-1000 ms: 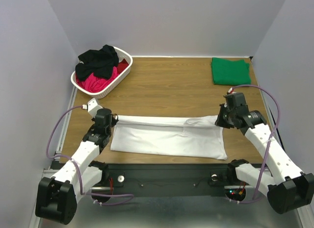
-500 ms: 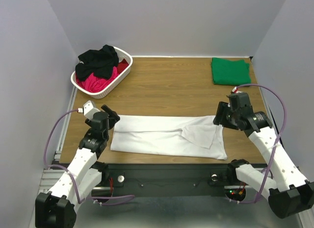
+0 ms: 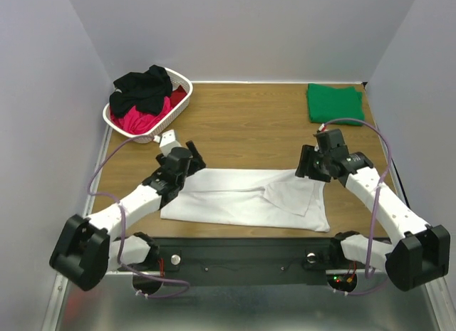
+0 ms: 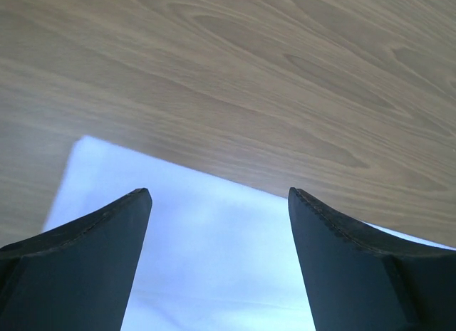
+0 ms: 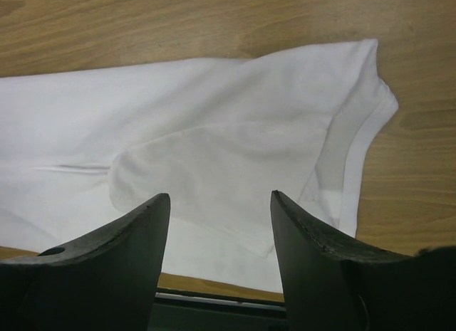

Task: Fold and stack the t-shirts
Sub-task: Fold the tshirt

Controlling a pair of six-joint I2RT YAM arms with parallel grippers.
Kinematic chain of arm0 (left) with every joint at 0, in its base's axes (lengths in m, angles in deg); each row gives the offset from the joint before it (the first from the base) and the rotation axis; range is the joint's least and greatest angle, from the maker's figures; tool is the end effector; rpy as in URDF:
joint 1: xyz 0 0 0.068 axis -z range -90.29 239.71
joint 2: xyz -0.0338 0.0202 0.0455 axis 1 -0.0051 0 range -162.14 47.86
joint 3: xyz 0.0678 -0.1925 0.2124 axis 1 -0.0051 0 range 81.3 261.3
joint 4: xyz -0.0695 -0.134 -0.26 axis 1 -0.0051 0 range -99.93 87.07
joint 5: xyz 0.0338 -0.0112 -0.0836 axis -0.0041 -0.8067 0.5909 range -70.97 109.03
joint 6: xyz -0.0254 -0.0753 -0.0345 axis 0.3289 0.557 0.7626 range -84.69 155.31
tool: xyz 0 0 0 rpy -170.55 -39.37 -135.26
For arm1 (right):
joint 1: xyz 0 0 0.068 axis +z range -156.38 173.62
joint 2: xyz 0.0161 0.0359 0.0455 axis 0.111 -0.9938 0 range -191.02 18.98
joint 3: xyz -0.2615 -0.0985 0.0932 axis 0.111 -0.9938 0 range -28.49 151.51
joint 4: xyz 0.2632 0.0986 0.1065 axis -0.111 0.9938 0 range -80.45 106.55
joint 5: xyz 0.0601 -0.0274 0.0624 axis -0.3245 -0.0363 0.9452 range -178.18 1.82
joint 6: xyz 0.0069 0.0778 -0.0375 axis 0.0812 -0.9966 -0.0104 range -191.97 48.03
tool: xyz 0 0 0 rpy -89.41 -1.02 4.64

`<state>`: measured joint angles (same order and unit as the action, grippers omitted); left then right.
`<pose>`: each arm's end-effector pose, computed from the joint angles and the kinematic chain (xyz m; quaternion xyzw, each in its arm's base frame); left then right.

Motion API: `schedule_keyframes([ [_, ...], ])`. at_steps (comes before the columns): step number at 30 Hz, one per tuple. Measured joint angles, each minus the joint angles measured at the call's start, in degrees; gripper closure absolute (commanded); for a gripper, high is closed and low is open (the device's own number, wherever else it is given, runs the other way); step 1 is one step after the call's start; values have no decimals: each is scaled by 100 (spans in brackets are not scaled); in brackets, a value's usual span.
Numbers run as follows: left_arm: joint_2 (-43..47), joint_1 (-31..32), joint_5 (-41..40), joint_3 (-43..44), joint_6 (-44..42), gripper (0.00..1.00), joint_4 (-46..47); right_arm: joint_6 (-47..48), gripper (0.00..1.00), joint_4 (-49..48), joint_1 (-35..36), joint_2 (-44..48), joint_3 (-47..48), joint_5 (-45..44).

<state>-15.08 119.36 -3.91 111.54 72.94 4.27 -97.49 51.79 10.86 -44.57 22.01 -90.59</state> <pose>0.2700 -0.1192 0.2022 -0.1635 0.8194 -0.1498 0.5285 0.2595 0.0770 0.2400 0.0752 0.9513 0.0901 0.2849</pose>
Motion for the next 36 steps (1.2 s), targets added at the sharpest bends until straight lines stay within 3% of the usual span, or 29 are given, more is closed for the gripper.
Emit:
schedule_keyframes([
  [6, -994, 444, 190, 354, 7, 8, 612, -46, 34, -470, 44, -275, -210, 31],
  [19, -2168, 505, 852, 188, 286, 4, 1495, -485, 36, -643, 48, -645, -852, -387],
  [36, -2393, 415, 990, 184, 317, 2, 2031, -890, 58, -671, 48, -1187, -916, -957],
])
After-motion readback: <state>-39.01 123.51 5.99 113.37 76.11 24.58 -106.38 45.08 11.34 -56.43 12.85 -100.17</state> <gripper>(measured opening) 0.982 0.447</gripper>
